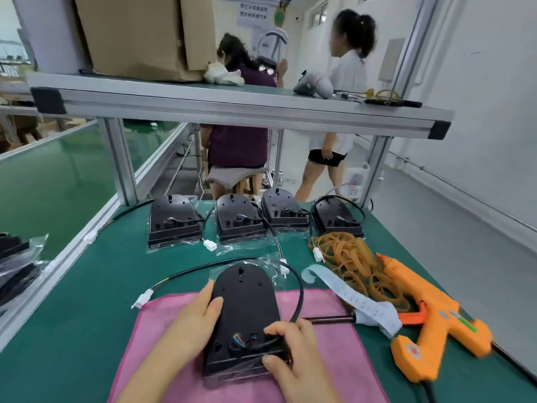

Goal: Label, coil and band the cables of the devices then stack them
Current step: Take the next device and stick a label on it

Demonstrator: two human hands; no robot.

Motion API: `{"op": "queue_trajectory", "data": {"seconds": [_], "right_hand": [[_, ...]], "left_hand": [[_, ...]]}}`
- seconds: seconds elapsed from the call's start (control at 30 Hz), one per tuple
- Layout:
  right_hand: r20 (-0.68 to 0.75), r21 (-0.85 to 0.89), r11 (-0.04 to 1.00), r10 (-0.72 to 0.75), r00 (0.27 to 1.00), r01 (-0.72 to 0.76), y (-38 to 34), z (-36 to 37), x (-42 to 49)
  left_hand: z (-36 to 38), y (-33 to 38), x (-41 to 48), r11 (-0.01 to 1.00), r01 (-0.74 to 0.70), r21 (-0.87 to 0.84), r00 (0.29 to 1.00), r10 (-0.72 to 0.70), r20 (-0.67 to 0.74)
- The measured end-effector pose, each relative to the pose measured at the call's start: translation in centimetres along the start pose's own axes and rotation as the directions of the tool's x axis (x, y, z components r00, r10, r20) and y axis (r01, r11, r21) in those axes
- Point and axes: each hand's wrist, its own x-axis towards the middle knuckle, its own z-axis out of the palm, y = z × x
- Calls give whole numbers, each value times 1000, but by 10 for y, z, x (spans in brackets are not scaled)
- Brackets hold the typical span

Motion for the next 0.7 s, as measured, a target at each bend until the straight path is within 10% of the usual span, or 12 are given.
{"op": "queue_trajectory", "data": {"seconds": [0.43, 0.53, 0.7], "right_hand": [[11, -185, 979, 85, 996, -81, -4, -33, -15], [-308, -184, 969, 101, 946, -163, 9, -83, -2], [-304, -689, 597, 277, 911, -411, 35, -144, 49]], "left_hand": [[8, 6, -5, 984, -8, 179, 991, 32, -132], [5, 9, -12, 992, -46, 118, 977, 69, -200], [5, 24, -18, 980, -162, 112, 931, 190, -311]]}}
